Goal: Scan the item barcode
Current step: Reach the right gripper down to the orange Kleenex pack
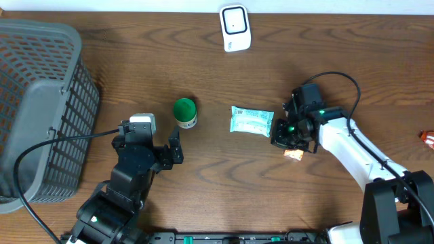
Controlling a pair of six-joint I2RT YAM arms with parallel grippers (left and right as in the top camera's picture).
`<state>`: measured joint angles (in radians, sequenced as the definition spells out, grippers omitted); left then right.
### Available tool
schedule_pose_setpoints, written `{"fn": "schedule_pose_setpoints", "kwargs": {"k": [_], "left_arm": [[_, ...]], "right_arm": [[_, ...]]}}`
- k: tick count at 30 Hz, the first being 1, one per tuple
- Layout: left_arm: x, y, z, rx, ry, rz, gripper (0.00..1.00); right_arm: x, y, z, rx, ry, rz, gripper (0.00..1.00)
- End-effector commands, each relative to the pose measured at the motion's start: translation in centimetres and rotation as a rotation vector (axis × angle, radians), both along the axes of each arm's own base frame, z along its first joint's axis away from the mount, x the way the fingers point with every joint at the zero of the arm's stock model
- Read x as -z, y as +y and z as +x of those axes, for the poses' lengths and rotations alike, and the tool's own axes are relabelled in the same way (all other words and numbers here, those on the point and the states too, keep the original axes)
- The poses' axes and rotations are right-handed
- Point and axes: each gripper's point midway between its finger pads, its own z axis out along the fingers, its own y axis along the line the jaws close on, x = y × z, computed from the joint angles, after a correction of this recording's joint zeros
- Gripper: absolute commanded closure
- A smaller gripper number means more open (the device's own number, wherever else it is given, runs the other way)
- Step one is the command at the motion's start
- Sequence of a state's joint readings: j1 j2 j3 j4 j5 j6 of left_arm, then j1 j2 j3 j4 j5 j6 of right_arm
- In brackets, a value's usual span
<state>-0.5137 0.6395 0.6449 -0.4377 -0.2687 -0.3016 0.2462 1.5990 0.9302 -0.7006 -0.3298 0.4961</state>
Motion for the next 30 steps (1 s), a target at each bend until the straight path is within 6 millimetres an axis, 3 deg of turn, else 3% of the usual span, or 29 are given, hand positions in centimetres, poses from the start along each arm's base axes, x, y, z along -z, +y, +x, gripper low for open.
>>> {"fn": "schedule_pose_setpoints", "kwargs": {"k": [1, 8, 19, 22, 26, 30], "left_arm": [[-0.2, 0.3, 0.1, -0.009, -0.010, 0.014, 0.02], [-0.2, 0.3, 0.1, -0.009, -0.010, 0.014, 0.02], [-0.2, 0.3, 0.1, -0.009, -0.010, 0.014, 0.02], [-0.2, 0.3, 0.1, -0.009, -0.010, 0.014, 0.02], [-0.2, 0.3, 0.1, -0.009, -0.010, 0.014, 0.02], [-0.2, 0.3, 0.1, -0.009, -0.010, 0.014, 0.02]], "right_arm": [[0.7, -1.7, 0.4, 0.062, -0.014, -0.112, 0.99], [1.7, -3.2, 0.3, 0.078, -0.025, -0.197, 0.95], [2.9, -3.9, -1.8, 0.072, 0.042, -0.225, 0.98], [3.1, -5.2, -2.5, 0.079, 0.064, -0.293, 0.99], [3.0, -7.4, -2.1, 0.095, 0.038, -0.416, 0.99], [2.1, -7.9, -0.8, 0.108, -0.005, -0.455, 0.96]]}}
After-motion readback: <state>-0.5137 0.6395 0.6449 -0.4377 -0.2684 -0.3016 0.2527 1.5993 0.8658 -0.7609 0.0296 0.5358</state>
